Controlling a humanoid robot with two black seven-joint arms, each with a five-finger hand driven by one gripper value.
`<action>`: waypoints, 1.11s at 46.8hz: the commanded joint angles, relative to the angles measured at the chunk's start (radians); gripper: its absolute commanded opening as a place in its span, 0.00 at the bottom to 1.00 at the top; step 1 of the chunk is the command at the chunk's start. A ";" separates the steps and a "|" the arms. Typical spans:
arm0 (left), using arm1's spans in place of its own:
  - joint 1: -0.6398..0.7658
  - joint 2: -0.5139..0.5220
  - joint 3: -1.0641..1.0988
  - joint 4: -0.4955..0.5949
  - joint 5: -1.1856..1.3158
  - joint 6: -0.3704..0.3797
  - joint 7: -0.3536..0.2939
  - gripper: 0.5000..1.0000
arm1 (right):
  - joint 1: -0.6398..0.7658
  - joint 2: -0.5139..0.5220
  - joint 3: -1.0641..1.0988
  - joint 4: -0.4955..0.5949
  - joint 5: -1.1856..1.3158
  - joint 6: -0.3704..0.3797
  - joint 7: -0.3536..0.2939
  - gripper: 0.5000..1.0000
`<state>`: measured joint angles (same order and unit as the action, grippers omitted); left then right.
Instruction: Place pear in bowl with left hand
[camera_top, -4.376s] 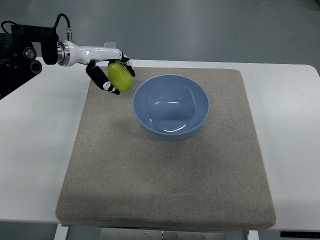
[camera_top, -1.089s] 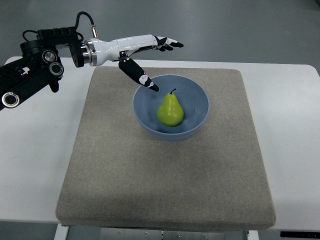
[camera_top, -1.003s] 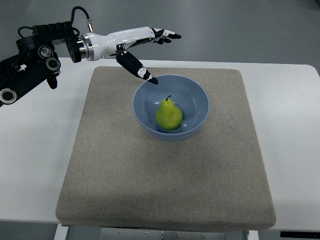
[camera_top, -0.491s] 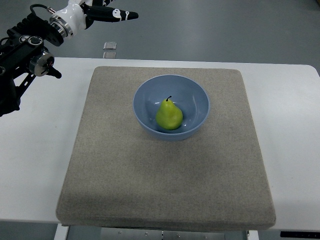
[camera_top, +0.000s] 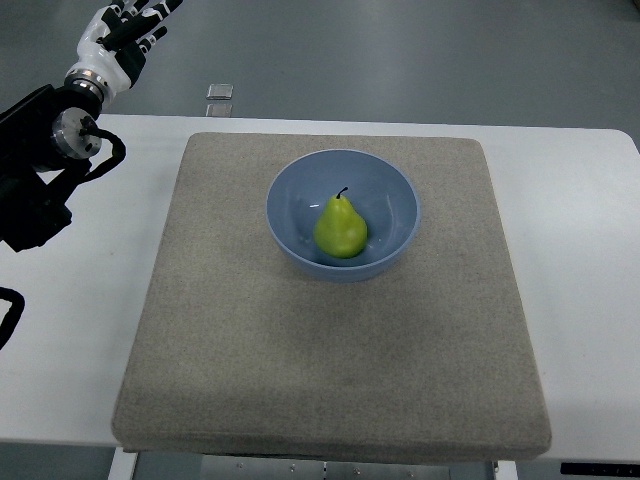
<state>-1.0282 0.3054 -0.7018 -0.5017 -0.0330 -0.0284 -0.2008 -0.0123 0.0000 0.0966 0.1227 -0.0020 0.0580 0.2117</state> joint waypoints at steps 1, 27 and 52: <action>0.005 0.000 -0.002 0.015 -0.076 -0.059 0.000 0.99 | 0.000 0.000 0.000 0.000 0.000 0.000 0.000 0.85; 0.008 -0.028 0.007 0.104 -0.194 -0.142 -0.008 0.99 | 0.000 0.000 0.000 0.000 0.000 0.000 0.000 0.85; 0.005 -0.045 0.010 0.121 -0.194 -0.133 -0.014 0.99 | 0.000 0.000 0.000 0.000 -0.001 0.000 0.000 0.85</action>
<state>-1.0222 0.2744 -0.6957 -0.3847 -0.2271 -0.1641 -0.2126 -0.0123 0.0000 0.0966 0.1227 -0.0019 0.0583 0.2117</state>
